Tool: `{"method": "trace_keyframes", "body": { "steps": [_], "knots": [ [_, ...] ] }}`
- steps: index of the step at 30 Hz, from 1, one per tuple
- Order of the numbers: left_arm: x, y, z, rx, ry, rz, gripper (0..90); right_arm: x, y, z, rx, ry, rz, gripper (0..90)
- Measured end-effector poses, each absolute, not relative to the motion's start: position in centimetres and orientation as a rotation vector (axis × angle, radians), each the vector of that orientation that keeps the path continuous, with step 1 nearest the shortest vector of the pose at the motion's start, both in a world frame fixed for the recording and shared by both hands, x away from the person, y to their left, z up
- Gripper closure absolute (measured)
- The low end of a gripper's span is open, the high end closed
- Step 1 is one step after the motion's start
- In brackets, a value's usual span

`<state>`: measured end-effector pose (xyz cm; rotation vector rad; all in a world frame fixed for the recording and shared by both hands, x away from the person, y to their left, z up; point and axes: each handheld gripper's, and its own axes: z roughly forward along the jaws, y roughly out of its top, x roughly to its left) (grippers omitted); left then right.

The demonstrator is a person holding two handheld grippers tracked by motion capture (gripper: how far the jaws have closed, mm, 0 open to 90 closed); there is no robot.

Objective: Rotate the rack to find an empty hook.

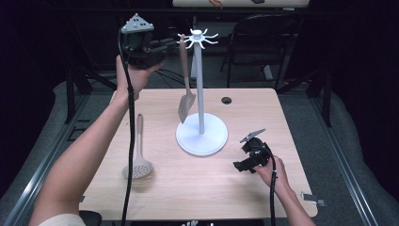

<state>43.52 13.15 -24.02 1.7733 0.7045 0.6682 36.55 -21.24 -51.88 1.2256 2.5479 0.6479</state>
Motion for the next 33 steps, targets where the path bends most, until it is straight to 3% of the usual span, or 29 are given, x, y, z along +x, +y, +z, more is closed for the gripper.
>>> {"method": "trace_keyframes", "body": {
  "steps": [7, 13, 23, 33],
  "knots": [
    [42.7, 14.1, -25.1, 1.780, 0.774, 0.642, 44.6, 36.5, -21.2, -51.7, 1.223, 2.551, 0.644, 10.2],
    [41.9, 15.2, -26.6, 1.782, 0.807, 0.641, 29.5, 36.5, -21.2, -51.8, 1.223, 2.550, 0.645, 10.1],
    [41.7, 17.7, -30.2, 1.792, 0.934, 0.605, 16.1, 36.5, -21.1, -51.7, 1.220, 2.554, 0.623, 10.1],
    [40.7, 19.9, -33.9, 1.819, 0.990, 0.607, 13.8, 36.5, -20.9, -52.0, 1.226, 2.564, 0.652, 10.0]
  ]
}}
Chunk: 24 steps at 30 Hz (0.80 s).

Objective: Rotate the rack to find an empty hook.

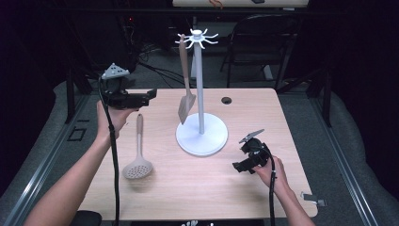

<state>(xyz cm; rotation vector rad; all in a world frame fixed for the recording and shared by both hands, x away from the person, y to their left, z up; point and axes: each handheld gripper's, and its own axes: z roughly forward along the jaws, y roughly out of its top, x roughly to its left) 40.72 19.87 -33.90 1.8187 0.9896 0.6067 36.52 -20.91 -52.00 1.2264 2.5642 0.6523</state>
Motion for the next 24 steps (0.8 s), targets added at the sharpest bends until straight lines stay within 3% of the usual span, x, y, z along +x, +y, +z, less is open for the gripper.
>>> {"method": "trace_keyframes", "body": {
  "steps": [15, 19, 24],
  "knots": [
    [40.1, 22.7, -40.3, 1.860, 1.151, 0.564, 8.3, 36.6, -20.8, -52.3, 1.229, 2.572, 0.631, 10.1],
    [40.2, 23.3, -42.2, 1.851, 1.226, 0.588, 0.7, 36.6, -20.8, -52.3, 1.201, 2.585, 0.619, 10.1],
    [41.0, 24.2, -44.7, 1.854, 1.308, 0.546, 0.3, 36.5, -20.5, -52.6, 1.196, 2.597, 0.607, 10.1]
  ]
}}
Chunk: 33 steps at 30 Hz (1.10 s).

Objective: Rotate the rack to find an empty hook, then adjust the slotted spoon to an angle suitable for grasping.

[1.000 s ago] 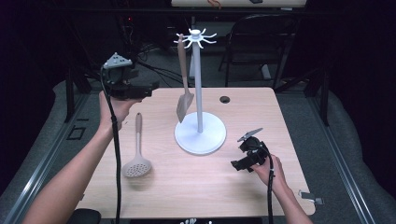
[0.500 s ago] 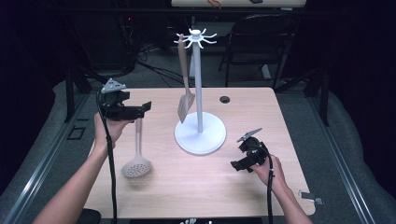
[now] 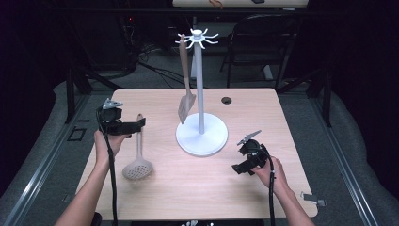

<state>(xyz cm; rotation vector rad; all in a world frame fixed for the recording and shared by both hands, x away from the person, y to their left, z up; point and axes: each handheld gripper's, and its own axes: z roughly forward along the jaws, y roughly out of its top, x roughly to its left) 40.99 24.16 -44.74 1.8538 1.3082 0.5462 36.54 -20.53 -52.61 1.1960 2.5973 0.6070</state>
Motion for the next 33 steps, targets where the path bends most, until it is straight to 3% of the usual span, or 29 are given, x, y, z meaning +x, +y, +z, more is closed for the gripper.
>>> {"method": "trace_keyframes", "body": {
  "steps": [18, 21, 25, 28, 33],
  "knots": [
    [43.1, 24.0, -50.8, 1.998, 1.482, 0.474, 1.3, 36.8, -20.0, -52.9, 1.168, 2.626, 0.589, 10.3],
    [43.5, 24.0, -51.7, 2.021, 1.512, 0.462, 9.1, 36.8, -20.0, -52.9, 1.168, 2.626, 0.590, 10.4],
    [43.7, 24.0, -52.7, 2.058, 1.503, 0.443, 26.9, 36.8, -19.9, -52.9, 1.170, 2.625, 0.594, 10.5],
    [44.0, 24.0, -53.3, 2.056, 1.528, 0.402, 32.6, 36.8, -20.0, -52.9, 1.162, 2.629, 0.587, 10.5],
    [44.2, 24.1, -54.5, 2.097, 1.535, 0.391, 50.0, 36.8, -19.9, -52.9, 1.165, 2.636, 0.593, 10.9]
  ]
}}
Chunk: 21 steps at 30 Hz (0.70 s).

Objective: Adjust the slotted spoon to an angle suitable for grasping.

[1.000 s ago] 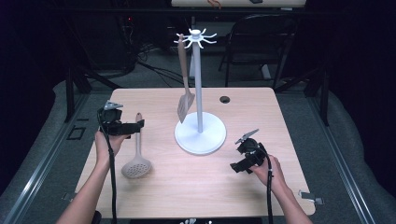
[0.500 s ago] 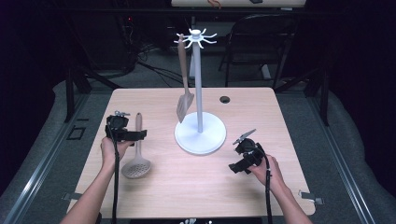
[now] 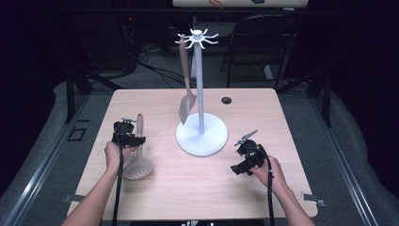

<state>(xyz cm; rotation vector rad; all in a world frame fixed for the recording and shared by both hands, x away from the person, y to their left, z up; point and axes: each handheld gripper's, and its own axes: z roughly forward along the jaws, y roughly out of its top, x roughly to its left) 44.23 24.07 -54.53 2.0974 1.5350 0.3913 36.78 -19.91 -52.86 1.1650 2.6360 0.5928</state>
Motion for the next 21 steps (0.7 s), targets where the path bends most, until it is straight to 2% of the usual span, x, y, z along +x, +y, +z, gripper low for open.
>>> {"method": "trace_keyframes", "body": {
  "steps": [6, 8, 21],
  "knots": [
    [44.60, 24.41, -55.43, 2.134, 1.561, 0.326, 61.4, 36.77, -20.01, -52.80, 1.165, 2.637, 0.567, 10.9],
    [44.55, 24.38, -55.46, 2.146, 1.550, 0.345, 65.0, 36.78, -20.04, -52.84, 1.161, 2.630, 0.587, 11.0],
    [44.36, 24.72, -55.14, 2.193, 1.509, 0.298, 68.2, 36.73, -19.87, -52.81, 1.156, 2.650, 0.566, 10.9]
  ]
}}
